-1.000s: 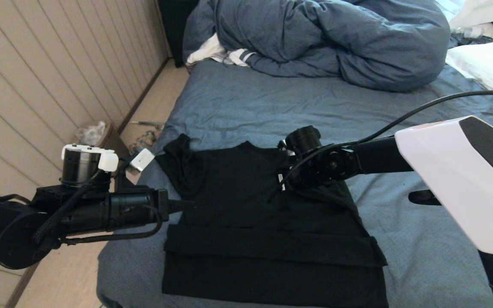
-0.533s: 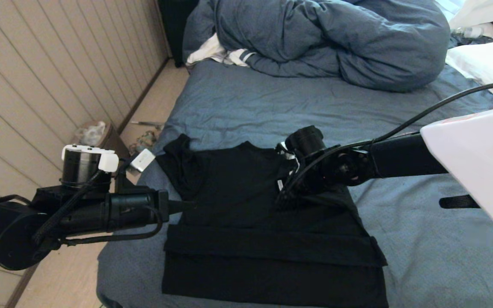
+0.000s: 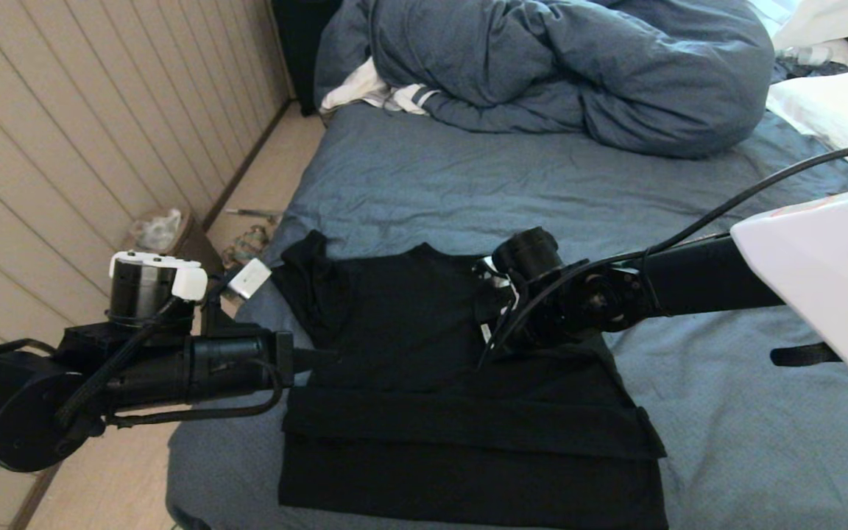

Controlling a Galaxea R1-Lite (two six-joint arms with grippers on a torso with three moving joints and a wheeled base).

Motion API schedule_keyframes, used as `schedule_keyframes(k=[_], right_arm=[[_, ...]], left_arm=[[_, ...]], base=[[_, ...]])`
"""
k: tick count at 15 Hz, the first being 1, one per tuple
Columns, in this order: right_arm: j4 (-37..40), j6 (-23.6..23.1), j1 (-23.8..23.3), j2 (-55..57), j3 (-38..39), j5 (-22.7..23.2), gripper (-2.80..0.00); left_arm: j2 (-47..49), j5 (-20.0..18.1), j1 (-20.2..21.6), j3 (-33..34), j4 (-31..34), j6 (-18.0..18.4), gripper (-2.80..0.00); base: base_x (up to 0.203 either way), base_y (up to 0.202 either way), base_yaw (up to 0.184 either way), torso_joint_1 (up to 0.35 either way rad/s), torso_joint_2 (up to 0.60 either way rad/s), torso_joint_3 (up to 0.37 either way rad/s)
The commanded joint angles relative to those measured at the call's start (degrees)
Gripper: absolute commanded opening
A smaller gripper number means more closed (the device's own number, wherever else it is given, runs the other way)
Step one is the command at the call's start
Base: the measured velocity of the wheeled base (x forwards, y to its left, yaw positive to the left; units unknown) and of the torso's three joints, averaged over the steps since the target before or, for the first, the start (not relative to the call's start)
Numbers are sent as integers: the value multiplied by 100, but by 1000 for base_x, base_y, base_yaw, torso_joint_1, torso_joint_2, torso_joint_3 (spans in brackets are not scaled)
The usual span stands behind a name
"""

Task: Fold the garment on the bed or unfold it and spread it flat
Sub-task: Fold the black T-shirt

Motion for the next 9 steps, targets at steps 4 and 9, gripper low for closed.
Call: schedule_keyframes(k=[4, 9], right_arm=[[-512, -57, 3, -10, 389, -1, 0], [-856, -204, 19, -226, 391, 15, 0]], left_arm=[[16, -17, -44, 9, -23, -14, -280], [16, -8, -41, 4, -32, -23, -280]], base=[[0, 0, 0, 0, 0, 0], [0, 0, 0, 0, 0, 0]])
